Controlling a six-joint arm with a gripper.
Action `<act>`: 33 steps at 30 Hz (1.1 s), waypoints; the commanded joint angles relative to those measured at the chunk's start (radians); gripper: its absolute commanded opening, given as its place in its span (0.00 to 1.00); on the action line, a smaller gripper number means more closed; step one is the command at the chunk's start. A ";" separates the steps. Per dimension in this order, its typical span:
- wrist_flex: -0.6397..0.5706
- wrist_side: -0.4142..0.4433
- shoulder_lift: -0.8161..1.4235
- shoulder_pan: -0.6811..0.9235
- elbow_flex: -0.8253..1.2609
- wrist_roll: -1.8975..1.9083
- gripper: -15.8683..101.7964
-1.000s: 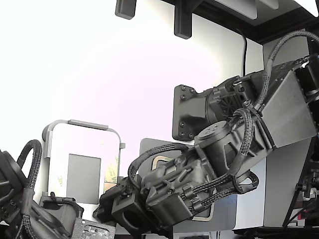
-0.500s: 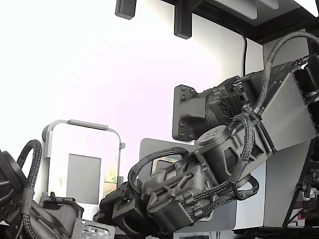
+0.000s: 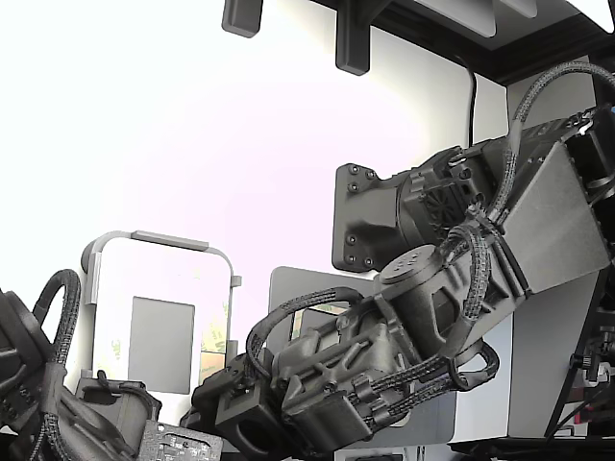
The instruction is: Peel off protective film from adhesive tape.
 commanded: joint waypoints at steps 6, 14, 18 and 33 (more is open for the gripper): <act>-0.003 -0.005 0.012 -0.002 -0.041 0.002 0.06; 0.009 -0.003 0.006 0.003 -0.055 0.003 0.06; 0.011 0.000 0.006 0.003 -0.055 0.003 0.06; 0.018 0.006 0.005 0.008 -0.061 0.003 0.06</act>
